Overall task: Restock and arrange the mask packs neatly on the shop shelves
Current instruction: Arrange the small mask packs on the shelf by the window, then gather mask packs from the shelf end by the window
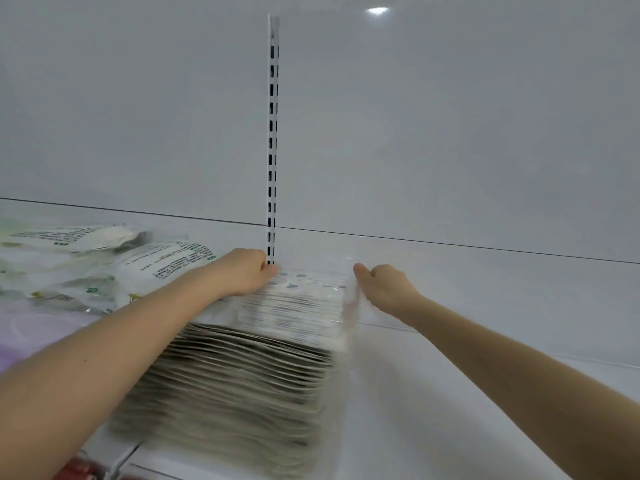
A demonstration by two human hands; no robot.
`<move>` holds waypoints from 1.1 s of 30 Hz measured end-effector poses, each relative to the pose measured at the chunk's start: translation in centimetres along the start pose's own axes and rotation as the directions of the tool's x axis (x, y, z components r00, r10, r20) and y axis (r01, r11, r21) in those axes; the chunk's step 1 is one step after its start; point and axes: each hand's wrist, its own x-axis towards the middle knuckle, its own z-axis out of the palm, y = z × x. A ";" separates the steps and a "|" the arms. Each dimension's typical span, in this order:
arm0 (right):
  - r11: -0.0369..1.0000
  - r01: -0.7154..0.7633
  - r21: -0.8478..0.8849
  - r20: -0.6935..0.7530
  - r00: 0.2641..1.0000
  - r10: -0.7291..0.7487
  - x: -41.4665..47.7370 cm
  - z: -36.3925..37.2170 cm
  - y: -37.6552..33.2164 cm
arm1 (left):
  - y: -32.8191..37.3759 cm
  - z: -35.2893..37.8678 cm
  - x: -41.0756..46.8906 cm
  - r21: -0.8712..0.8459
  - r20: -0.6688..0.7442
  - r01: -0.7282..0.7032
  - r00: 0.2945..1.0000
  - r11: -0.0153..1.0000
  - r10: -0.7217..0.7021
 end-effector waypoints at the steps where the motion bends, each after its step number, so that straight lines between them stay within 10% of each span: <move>1: 0.999 0.012 -0.043 -0.020 1.000 -0.013 -0.2 -0.4 0.3 | 0.4 -0.2 -0.4 0.006 -0.049 -0.023 0.998 1.000 0.024; 13: 0.971 0.018 -0.240 -0.107 0.993 -0.045 -8.2 -10.6 6.9 | 17.2 -1.7 -11.8 -0.255 -0.250 -0.477 0.873 0.841 0.419; 33: 0.771 -0.528 -0.355 -0.497 0.805 0.323 -43.5 -38.0 34.5 | 55.2 2.7 -26.3 -0.386 -0.219 -0.859 0.439 0.336 0.871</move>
